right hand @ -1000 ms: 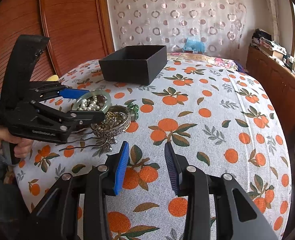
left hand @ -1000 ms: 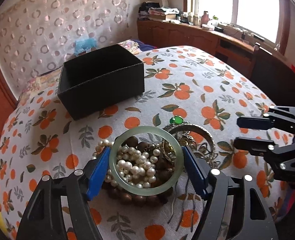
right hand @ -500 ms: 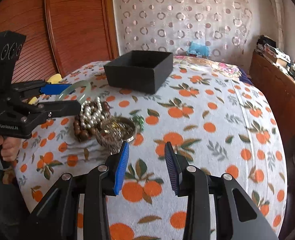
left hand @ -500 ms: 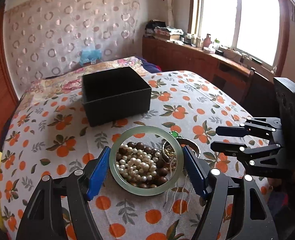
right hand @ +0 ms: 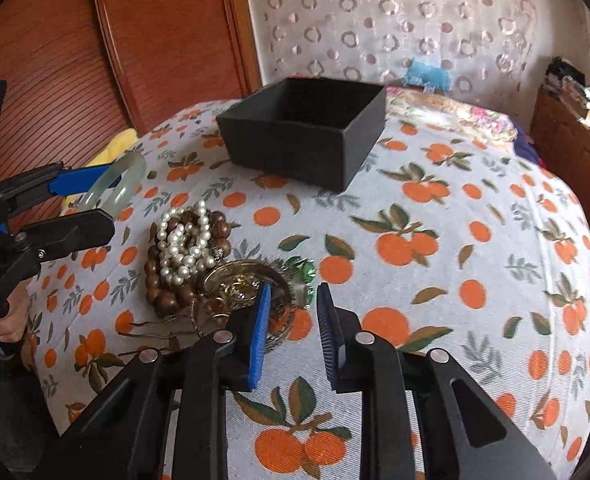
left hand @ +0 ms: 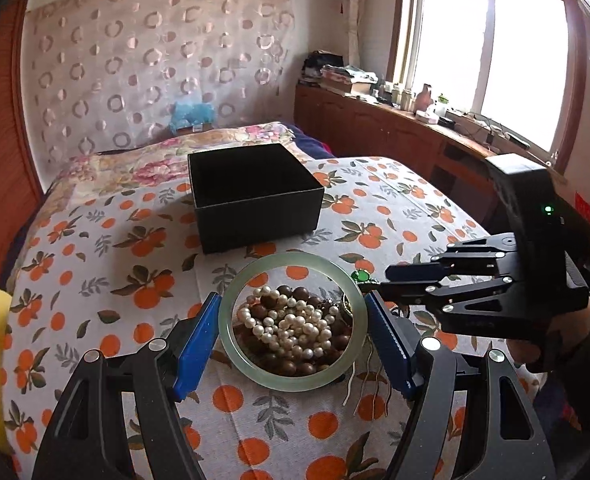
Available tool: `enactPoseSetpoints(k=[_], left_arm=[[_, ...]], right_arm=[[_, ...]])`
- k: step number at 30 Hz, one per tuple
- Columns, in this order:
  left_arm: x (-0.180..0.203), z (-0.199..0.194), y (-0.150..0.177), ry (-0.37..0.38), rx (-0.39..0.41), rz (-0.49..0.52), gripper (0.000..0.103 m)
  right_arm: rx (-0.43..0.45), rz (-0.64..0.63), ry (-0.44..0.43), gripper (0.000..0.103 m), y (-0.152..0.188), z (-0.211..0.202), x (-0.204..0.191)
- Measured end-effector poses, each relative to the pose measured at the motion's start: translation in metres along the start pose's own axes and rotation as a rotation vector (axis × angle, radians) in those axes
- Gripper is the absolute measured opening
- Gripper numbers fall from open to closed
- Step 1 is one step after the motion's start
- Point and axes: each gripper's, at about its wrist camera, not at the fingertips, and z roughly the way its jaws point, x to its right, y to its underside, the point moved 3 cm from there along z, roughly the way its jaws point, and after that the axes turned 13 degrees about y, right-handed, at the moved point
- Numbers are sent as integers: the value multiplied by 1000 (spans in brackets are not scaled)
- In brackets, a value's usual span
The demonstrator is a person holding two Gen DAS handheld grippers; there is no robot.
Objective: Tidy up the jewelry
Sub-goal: 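Lift the jade bangle with the left tool while the right tool grasps a dark bangle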
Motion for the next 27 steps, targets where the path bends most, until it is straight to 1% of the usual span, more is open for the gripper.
enactPoseSetpoints(k=[3,5,7,12,18,27], left_arm=[[0,0,0,-1,-1,3,69],[-1,-1,1,-2,1,2,69],[-2,-1,2,-3,2,-1,69],[-7,-3,3,-9,9,-12,69],[-11,-6,2,-19,22,-19,69],[-26,-8,-8,-37,35,-28,69]], right_arm=[[-27,0,-12,21,1,6,-2],[-37,-1,-12,12,2,7,-3],[-32,-1,-15,6,1,5,-4],[20,-21,22,6,-3,-9,-7],[77,-21,49,6,-17,-19,-3],[123,-8,75,6,-51,-10,4]])
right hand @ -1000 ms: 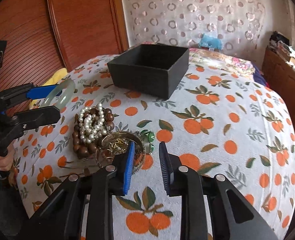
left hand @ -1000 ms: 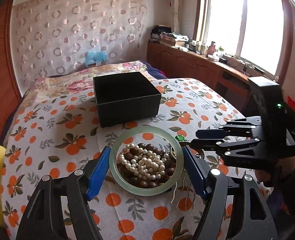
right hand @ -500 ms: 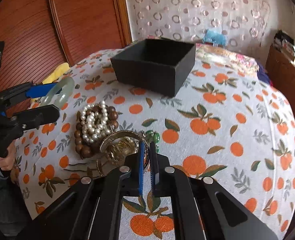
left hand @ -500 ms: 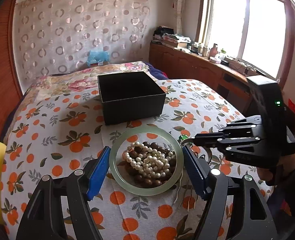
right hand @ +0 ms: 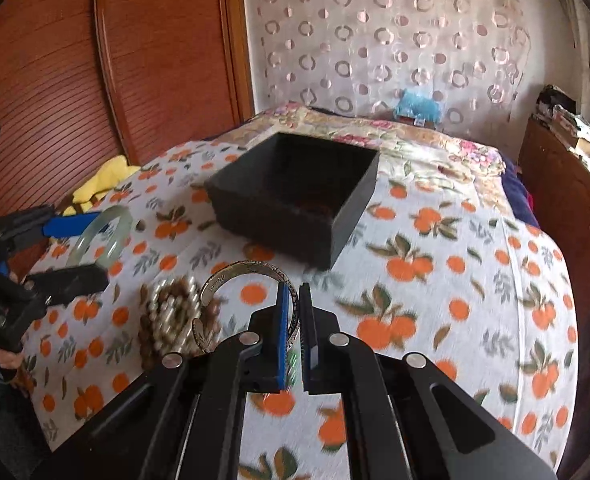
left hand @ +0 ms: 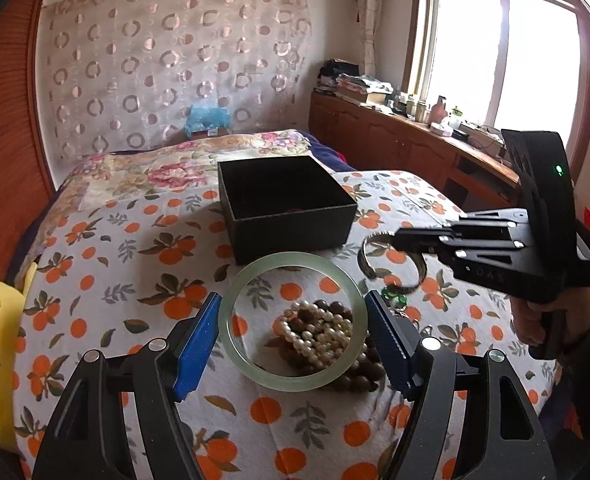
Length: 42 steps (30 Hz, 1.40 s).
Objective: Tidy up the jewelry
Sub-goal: 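Lift the jade bangle with the left tool while the right tool grasps a dark bangle, then lower both bangles into the black box and open both tools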
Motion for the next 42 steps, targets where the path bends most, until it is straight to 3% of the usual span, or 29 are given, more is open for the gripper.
enactPoseSetpoints(k=[12,21,29,42], left_arm=[[-22,9,-29,-45,11,2,69],[-32,25,-56,-75,5,15,69],[-38,45,-78,-93,-5,27,69],[-37,94,-100,-123,-58,64,69]], right_arm=[[55,35,51,6,-68,33,14],[44,34,96,6,-90,68,17],[27,58,48,10,-88,78,17],[58,96,58,10,-59,44,43]])
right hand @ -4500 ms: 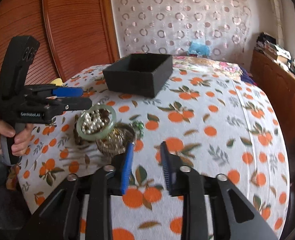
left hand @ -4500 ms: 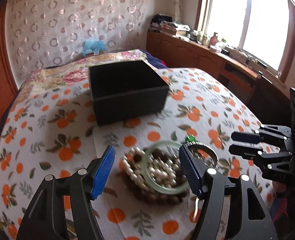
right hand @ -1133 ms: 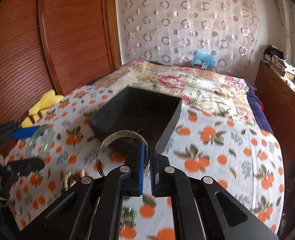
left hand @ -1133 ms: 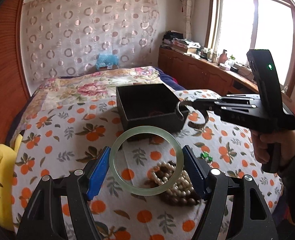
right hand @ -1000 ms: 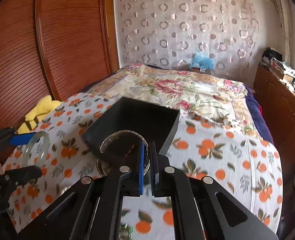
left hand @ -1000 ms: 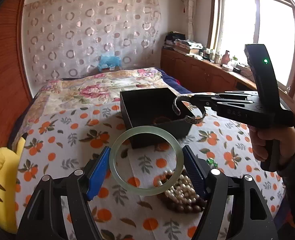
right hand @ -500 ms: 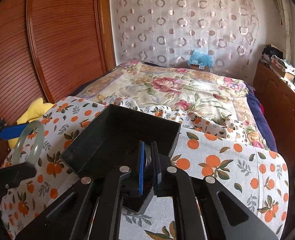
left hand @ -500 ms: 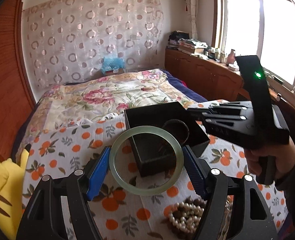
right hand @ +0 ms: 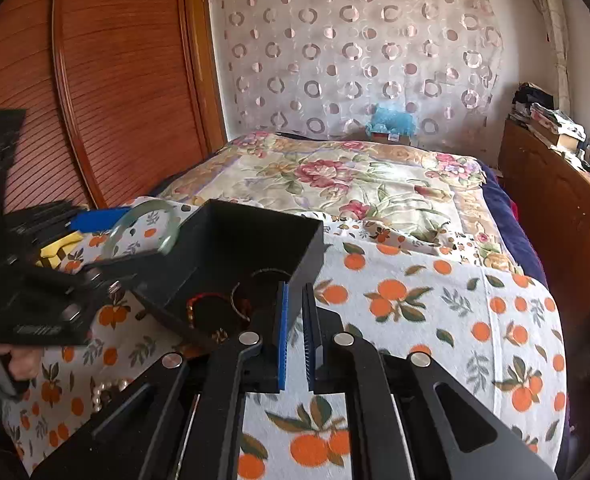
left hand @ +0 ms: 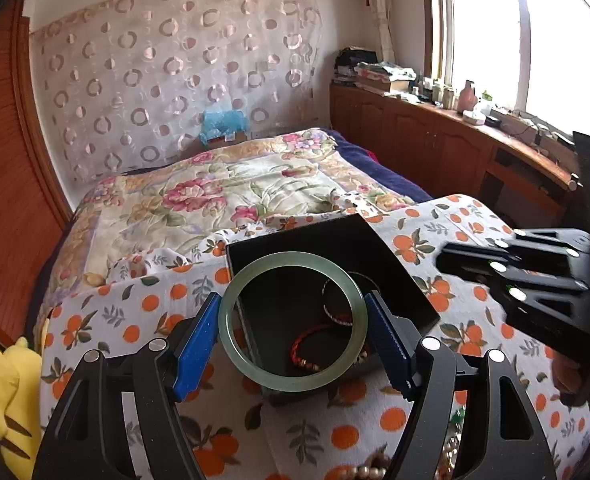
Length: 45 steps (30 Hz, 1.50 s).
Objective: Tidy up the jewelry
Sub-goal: 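Lower both bangles into the black box and open both tools, then move the left tool to the pearl strand and grasp it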
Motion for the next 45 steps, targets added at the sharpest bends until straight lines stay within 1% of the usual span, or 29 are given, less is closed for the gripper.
enactPoseSetpoints(k=[7,14,18,23,26,30,33,35,37,42,45], left_arm=[[-2,26,-9,-14,-33,5,69],[-4,37,-6,-27,-49,4,69],[-1,36,-5,-22,-47,6,69],[7,24,-3,-7,-27,18,71],[13,9,3,6,-18,28,71],[20,-13,19,34,-3,25,71],[25,-30,38,56,4,16,71],[26,-39,48,65,7,3,71],[24,-48,59,78,11,-22,71],[22,-64,87,74,7,-51,71],[20,-72,98,82,6,-67,71]], right_arm=[[6,10,2,10,17,-12,14],[10,14,-11,10,31,-22,18],[15,0,-6,10,36,-29,14],[26,-12,-12,10,42,-43,6],[31,-26,-15,10,49,-54,1],[30,-36,-34,10,66,-69,-7],[21,-36,-46,10,80,-77,-12],[10,-35,-57,16,90,-81,-17],[3,-42,-60,16,97,-84,-21],[-30,-50,-75,18,113,-86,-31],[-44,-41,-76,24,123,-89,-34]])
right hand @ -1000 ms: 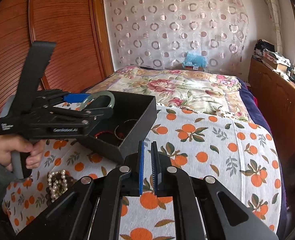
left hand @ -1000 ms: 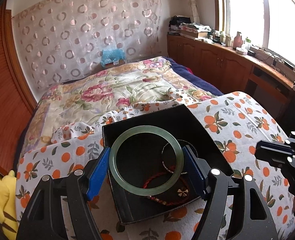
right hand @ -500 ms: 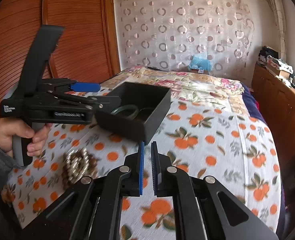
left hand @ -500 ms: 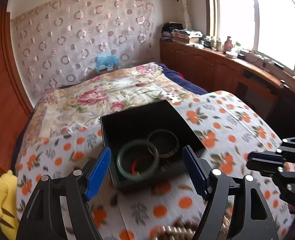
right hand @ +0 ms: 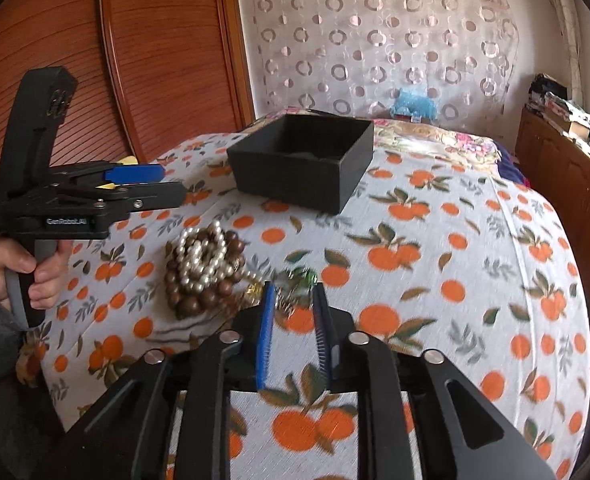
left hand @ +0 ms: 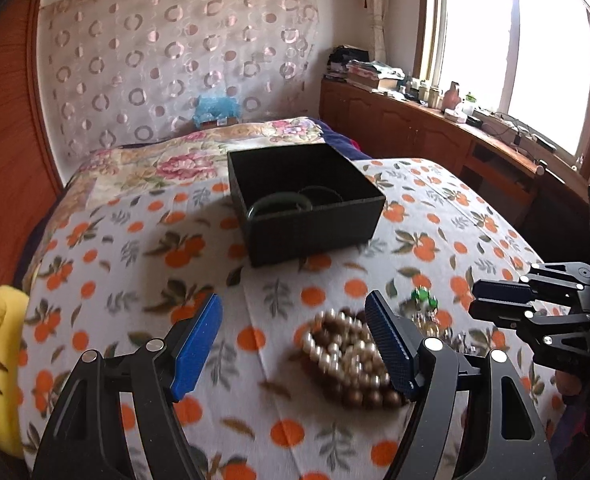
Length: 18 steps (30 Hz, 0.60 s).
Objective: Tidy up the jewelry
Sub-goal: 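Move the left tool to the pearl strand and grasp it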
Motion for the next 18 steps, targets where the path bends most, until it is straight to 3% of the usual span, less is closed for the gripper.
enactPoseSetpoints(k=[9,11,15,18], left_arm=[[8,-6,25,55,-21,-30,68],[13,-2,27,81,-35,-30,60],[24,6,28,103,-53,-6,55],[33,14,27,119,-72,16,44]], right_arm=[[-43,39,2,37,25,-7,-3],[-48,34,6,38,30,-8,-4],[-45,28,18,38,34,-11,-6],[-42,25,17,38,35,-11,-6]])
